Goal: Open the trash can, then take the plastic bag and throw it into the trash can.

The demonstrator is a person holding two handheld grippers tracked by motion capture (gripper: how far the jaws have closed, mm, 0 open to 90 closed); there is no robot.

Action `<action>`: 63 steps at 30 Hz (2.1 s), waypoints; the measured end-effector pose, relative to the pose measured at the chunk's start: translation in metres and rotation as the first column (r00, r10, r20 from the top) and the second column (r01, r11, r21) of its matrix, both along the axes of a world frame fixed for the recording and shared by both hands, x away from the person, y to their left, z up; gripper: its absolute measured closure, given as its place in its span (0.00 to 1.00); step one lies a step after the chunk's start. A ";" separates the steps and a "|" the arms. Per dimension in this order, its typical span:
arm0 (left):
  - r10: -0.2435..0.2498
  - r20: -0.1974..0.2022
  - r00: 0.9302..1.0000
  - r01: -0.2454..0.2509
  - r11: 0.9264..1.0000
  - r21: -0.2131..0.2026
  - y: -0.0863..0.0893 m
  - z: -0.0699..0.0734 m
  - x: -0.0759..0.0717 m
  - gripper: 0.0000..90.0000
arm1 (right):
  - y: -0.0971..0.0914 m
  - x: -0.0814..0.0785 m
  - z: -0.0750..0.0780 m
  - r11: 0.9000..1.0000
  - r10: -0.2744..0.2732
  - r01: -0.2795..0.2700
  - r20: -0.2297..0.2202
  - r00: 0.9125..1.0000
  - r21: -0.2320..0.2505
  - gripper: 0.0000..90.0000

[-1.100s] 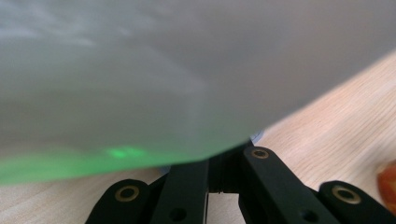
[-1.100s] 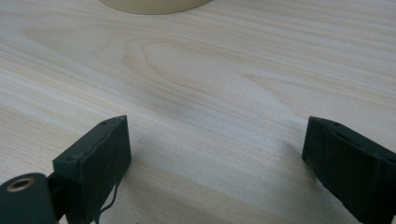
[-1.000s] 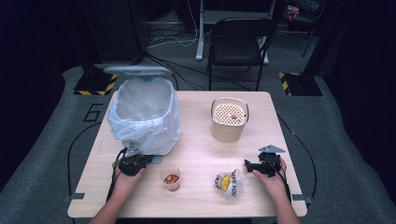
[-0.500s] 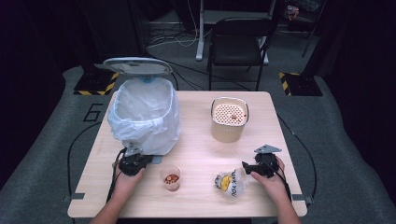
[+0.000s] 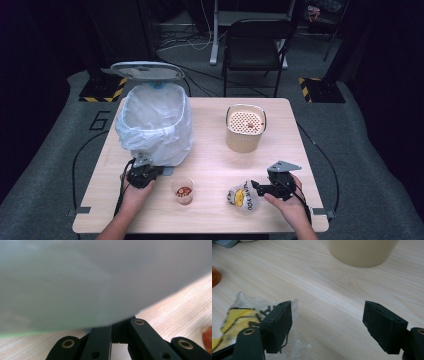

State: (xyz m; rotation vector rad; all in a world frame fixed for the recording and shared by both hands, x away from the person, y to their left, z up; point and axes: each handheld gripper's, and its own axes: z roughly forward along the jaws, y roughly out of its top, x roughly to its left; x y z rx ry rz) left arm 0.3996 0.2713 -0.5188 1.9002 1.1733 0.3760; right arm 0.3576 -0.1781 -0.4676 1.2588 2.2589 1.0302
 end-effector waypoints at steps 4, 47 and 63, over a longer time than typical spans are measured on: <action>-0.003 0.004 1.000 0.003 1.000 0.009 -0.001 0.000 0.000 1.00 | 0.006 -0.007 0.013 1.000 0.004 -0.005 0.031 1.000 0.029 0.27; -0.015 -0.003 1.000 0.015 1.000 0.007 0.001 0.000 -0.001 1.00 | 0.076 -0.031 -0.045 0.974 0.210 -0.214 -0.058 0.976 -0.074 0.40; -0.010 -0.003 1.000 0.010 1.000 0.004 0.000 0.000 -0.001 1.00 | 0.062 -0.018 -0.025 0.976 0.217 -0.216 -0.047 0.975 0.026 0.64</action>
